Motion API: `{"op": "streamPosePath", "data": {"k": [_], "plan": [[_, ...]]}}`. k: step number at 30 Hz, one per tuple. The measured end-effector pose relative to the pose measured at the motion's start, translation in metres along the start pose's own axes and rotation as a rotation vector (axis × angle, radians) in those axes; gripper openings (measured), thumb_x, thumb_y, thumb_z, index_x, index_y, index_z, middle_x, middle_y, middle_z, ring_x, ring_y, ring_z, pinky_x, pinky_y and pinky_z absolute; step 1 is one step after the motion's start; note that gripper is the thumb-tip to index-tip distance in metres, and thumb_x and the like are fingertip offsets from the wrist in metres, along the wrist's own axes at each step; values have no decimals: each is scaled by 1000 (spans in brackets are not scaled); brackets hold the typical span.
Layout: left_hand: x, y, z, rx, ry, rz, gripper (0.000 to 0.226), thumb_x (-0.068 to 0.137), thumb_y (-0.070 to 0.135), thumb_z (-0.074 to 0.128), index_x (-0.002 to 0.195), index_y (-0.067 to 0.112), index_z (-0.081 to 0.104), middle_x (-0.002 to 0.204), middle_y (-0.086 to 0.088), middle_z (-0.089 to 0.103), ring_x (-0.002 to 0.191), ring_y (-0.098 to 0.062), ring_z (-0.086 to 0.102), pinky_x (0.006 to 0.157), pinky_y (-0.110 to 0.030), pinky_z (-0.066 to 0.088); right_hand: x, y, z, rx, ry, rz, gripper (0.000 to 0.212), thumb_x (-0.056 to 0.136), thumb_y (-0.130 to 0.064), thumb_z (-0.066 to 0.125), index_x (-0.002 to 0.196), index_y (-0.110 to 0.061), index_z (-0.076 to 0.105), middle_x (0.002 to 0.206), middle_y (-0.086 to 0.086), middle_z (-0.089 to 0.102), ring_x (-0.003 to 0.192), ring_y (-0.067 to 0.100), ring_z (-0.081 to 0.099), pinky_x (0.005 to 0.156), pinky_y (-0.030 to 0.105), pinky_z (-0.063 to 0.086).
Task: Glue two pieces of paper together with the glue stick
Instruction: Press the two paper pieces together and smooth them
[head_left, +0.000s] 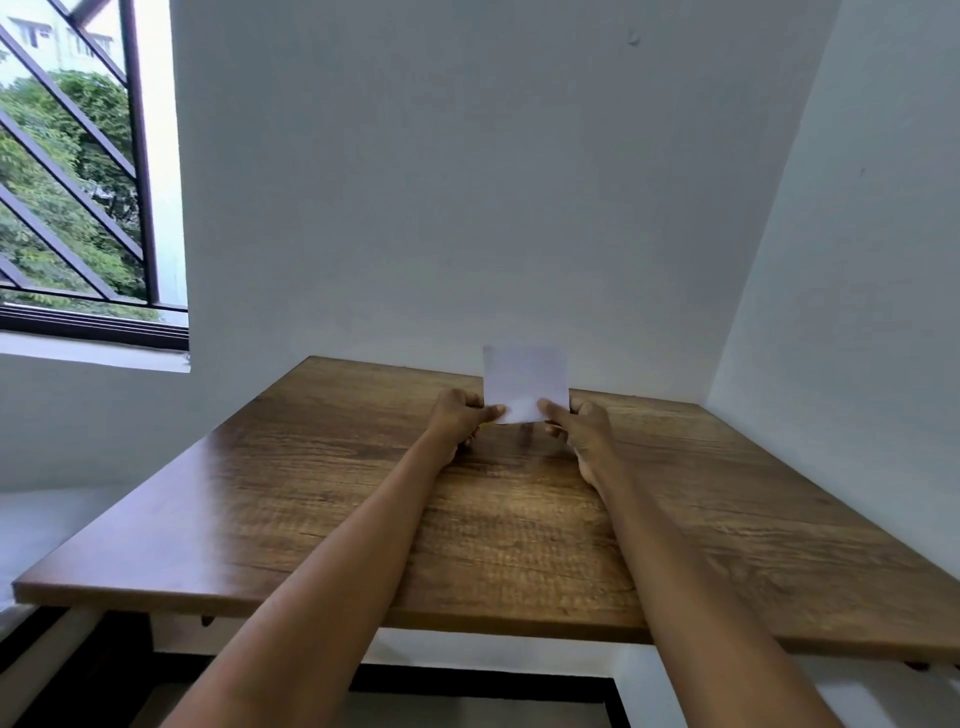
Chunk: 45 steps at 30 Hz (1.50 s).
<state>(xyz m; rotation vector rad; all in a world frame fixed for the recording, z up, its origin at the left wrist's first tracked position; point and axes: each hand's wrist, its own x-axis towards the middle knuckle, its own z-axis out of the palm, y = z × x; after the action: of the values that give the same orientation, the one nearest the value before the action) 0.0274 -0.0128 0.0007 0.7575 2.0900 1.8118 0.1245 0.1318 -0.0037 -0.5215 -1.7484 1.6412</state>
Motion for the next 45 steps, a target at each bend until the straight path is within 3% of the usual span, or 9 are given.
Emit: {"op": "streamPosePath", "data": {"k": [6, 10, 13, 17, 26, 32, 35, 39, 45], "plan": [[2, -1, 3, -75, 60, 24, 33, 85, 28, 66, 104, 0, 65, 64, -7, 56, 49, -14, 47, 46, -23, 38, 0, -4, -2, 56, 110, 40, 37, 86, -31, 66, 113, -6, 64, 72, -6, 57, 58, 8, 46, 46, 14, 43], [-3, 10, 8, -435, -20, 47, 44, 82, 38, 67, 114, 10, 56, 101, -6, 63, 73, -12, 63, 50, -22, 51, -5, -9, 16, 271, 84, 2, 26, 84, -19, 69, 106, -7, 65, 71, -3, 59, 56, 8, 54, 57, 19, 49], [-8, 9, 14, -470, -101, 79, 40, 80, 24, 72, 114, 11, 56, 95, -7, 65, 70, -14, 63, 51, -24, 53, -10, -8, 25, 347, -11, -15, 10, 83, -10, 68, 93, -8, 67, 81, 1, 70, 61, 7, 68, 59, 19, 56], [-5, 3, 10, -425, 23, 14, 50, 78, 16, 73, 121, 7, 48, 86, -7, 63, 61, -16, 59, 43, -20, 51, -10, -3, 28, 126, -58, -3, 12, 80, -19, 72, 89, -11, 69, 85, 3, 70, 77, 14, 63, 68, 23, 54], [-8, 6, 4, -239, -167, -44, 52, 73, 11, 78, 116, 9, 48, 80, -8, 60, 52, -15, 52, 40, -22, 46, -4, -11, -4, 265, 178, 43, 11, 75, -26, 78, 77, -20, 69, 70, -6, 66, 55, 6, 47, 52, 19, 42], [-8, 3, 5, -193, -134, -4, 47, 73, 12, 77, 112, 10, 50, 81, -4, 58, 54, -13, 48, 38, -21, 41, -7, -5, 6, 103, -94, 52, 14, 76, -19, 77, 84, -11, 68, 73, 0, 68, 53, 7, 58, 46, 16, 47], [-8, 2, 5, -163, -155, 9, 42, 75, 11, 75, 109, 12, 50, 80, -3, 58, 52, -12, 47, 38, -21, 39, -5, -2, 4, 102, -67, 63, 13, 77, -18, 76, 84, -12, 67, 77, 0, 71, 57, 9, 62, 48, 17, 50], [-8, 3, 3, -111, -175, 25, 40, 77, 13, 74, 110, 12, 51, 80, -4, 59, 54, -13, 48, 39, -21, 40, -4, -3, -3, 79, -23, 74, 14, 78, -23, 75, 85, -14, 66, 57, -8, 62, 44, 3, 49, 44, 16, 43], [-6, 7, 1, -393, -64, 34, 26, 87, 34, 63, 100, 12, 63, 84, -1, 63, 63, -11, 60, 52, -24, 53, -9, -6, 8, 375, -90, 94, 14, 81, -4, 69, 91, -6, 60, 89, 7, 67, 69, 14, 70, 57, 22, 57]]}}
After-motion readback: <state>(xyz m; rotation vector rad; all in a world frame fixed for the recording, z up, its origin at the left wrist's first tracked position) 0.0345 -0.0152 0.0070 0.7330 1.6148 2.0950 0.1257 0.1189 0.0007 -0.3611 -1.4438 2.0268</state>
